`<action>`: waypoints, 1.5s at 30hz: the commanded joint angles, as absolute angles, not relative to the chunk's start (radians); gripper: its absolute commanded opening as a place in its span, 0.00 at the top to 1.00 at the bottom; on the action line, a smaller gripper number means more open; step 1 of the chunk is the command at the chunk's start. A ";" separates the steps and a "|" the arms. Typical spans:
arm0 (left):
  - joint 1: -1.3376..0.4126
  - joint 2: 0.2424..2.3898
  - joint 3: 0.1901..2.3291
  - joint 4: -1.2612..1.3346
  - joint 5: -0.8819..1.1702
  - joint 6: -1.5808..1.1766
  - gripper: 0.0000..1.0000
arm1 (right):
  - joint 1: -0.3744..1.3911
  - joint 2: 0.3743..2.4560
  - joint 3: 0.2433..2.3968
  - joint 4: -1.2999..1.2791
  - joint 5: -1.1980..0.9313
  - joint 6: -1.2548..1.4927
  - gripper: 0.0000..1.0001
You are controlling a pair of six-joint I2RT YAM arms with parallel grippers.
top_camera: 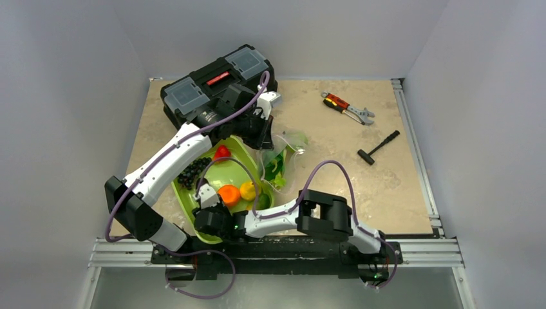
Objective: Place the food in the zip-top bag and seal the zipper
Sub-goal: Pick up the fake vegetable from the bin, then place the fake vegetable in the zipper food storage bag.
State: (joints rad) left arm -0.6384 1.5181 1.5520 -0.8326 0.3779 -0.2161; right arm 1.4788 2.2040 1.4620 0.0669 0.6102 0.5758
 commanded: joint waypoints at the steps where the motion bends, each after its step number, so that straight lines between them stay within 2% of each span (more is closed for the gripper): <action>1: -0.644 1.503 1.592 -0.811 0.379 -0.206 1.00 | 1.462 2.189 1.474 0.059 0.602 0.570 0.57; 8: -0.644 1.490 1.582 -0.799 0.351 -0.214 1.00 | 1.463 1.998 1.363 0.070 0.550 0.476 1.00; 12: -0.644 1.495 1.572 -0.783 0.358 -0.227 1.00 | 1.463 1.849 1.291 0.036 0.511 0.457 1.00; 18: -0.643 1.504 1.572 -0.781 0.358 -0.231 1.00 | 1.463 1.651 1.218 -0.056 0.332 0.424 1.00; 24: -0.645 1.495 1.562 -0.769 0.332 -0.233 1.00 | 1.464 1.489 1.203 -0.254 0.182 0.378 1.00; 27: -0.656 1.507 1.557 -0.750 0.279 -0.256 1.00 | 1.463 1.368 1.169 -0.337 0.188 0.384 1.00; 31: -0.658 1.553 1.620 -0.828 0.283 -0.267 1.00 | 1.461 1.218 1.148 -0.534 0.313 0.381 1.00; 36: -0.659 1.480 1.525 -0.763 0.241 -0.237 1.00 | 1.455 1.080 1.167 -0.735 0.441 0.439 1.00; 45: -0.659 1.432 1.444 -0.693 0.326 -0.257 1.00 | 1.411 1.040 1.218 -0.979 0.601 0.736 1.00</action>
